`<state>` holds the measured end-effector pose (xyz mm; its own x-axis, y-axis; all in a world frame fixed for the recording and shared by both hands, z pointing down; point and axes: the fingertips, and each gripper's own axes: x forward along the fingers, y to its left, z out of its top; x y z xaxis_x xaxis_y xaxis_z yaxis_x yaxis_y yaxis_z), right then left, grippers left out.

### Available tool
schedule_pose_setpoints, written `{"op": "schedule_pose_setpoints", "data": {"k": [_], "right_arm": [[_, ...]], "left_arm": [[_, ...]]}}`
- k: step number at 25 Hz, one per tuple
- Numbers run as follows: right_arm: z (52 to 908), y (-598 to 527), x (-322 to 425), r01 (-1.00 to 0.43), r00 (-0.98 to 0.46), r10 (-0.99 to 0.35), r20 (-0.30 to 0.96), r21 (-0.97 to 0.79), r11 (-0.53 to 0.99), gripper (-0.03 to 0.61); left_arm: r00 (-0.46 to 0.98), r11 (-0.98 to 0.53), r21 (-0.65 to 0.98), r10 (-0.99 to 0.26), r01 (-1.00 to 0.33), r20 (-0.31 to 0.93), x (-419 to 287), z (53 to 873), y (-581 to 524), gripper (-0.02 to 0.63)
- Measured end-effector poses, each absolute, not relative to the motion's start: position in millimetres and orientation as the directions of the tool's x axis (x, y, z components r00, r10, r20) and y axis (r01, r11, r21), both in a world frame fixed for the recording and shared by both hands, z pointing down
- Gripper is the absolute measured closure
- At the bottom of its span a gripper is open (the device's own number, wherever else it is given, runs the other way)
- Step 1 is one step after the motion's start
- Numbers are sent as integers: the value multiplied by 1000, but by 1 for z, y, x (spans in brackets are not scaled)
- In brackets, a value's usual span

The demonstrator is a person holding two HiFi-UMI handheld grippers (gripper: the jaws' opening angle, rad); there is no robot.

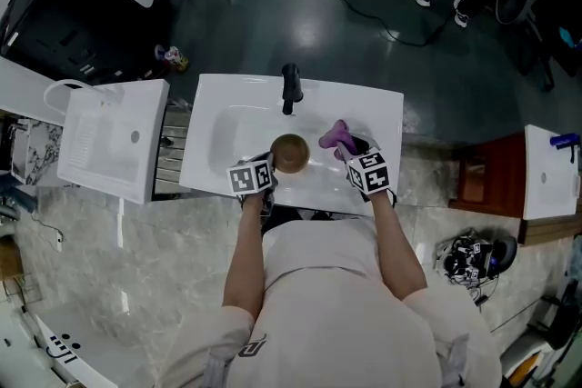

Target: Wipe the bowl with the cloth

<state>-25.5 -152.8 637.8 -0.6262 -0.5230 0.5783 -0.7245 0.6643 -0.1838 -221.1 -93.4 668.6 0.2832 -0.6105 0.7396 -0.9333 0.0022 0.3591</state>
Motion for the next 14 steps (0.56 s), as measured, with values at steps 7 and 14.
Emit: {"op": "schedule_pose_setpoints", "data": {"k": [7, 14], "right_arm": [[635, -149, -30, -706, -635, -517, 574, -160, 690, 488], [633, -151, -32, -701, -639, -517, 569, -155, 696, 488]], "left_arm": [[284, 0, 360, -613, -933, 737, -220, 668, -93, 604], [286, 0, 362, -613, -932, 736, -221, 668, -96, 604]]}}
